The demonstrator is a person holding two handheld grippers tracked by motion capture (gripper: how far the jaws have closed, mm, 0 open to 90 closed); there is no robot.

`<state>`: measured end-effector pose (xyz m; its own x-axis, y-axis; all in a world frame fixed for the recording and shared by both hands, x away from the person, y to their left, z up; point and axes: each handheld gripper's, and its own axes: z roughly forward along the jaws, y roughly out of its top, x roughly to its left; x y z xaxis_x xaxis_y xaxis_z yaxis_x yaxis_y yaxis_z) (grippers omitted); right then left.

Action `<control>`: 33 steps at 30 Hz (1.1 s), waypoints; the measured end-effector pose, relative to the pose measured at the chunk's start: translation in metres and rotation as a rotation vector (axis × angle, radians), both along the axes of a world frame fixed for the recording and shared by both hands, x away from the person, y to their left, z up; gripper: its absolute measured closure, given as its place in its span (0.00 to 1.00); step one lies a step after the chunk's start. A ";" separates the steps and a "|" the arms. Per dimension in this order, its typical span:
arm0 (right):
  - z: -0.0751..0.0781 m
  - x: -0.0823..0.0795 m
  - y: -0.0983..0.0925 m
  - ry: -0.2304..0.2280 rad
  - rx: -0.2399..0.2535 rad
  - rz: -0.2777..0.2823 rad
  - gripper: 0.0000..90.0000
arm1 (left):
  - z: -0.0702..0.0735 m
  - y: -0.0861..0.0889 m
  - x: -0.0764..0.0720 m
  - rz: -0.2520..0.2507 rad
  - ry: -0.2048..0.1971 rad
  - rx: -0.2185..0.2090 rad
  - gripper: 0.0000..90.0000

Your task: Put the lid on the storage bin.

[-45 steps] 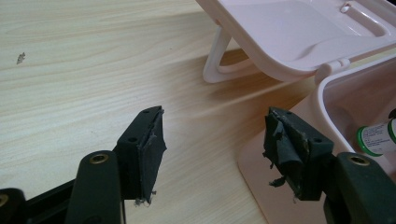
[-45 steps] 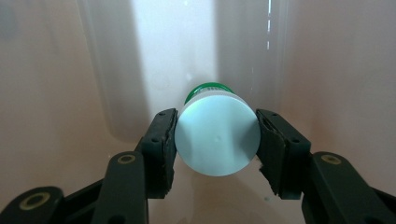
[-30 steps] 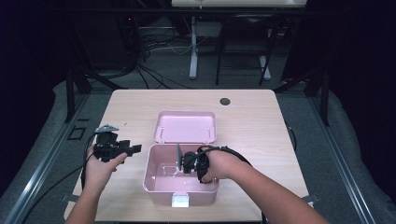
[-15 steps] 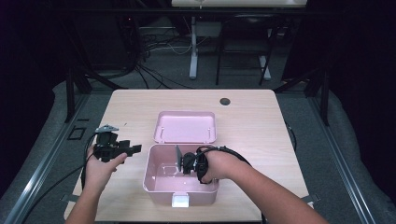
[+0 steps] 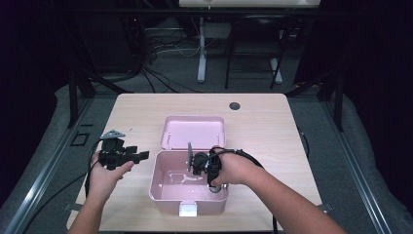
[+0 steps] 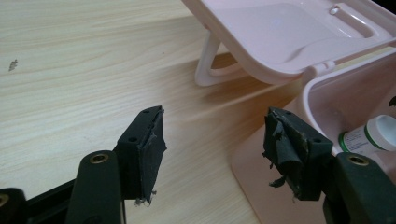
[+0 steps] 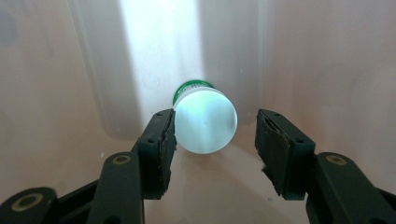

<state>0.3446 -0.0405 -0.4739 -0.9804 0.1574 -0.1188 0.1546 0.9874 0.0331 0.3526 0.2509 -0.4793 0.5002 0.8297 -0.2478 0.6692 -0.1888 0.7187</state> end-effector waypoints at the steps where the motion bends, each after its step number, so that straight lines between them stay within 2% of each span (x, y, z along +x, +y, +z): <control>1: 0.002 0.000 -0.001 -0.004 0.011 -0.008 0.51 | 0.002 -0.004 -0.001 -0.022 -0.002 -0.015 0.44; 8: 0.014 0.003 -0.007 -0.019 0.070 -0.056 0.48 | 0.009 -0.012 -0.006 -0.061 -0.022 -0.006 0.44; 9: 0.017 0.005 -0.010 -0.026 0.096 -0.077 0.47 | 0.010 -0.015 -0.008 -0.079 -0.020 0.000 0.46; 14: 0.024 0.008 -0.016 -0.044 0.118 -0.098 0.44 | 0.013 -0.021 -0.011 -0.114 -0.018 0.013 0.46; 19: 0.035 0.014 -0.026 -0.061 0.200 -0.160 0.43 | 0.016 -0.027 -0.014 -0.146 -0.019 0.018 0.46; 23: 0.041 0.019 -0.033 -0.076 0.229 -0.204 0.43 | 0.017 -0.030 -0.016 -0.159 -0.017 0.017 0.47; 28: 0.048 0.024 -0.039 -0.087 0.268 -0.233 0.45 | 0.018 -0.032 -0.018 -0.178 -0.032 0.011 0.54; 30: 0.051 0.027 -0.044 -0.095 0.301 -0.248 0.47 | 0.019 -0.033 -0.019 -0.209 -0.036 0.019 0.57; 33: 0.054 0.031 -0.048 -0.103 0.329 -0.277 0.48 | 0.018 -0.035 -0.019 -0.225 -0.040 0.024 0.59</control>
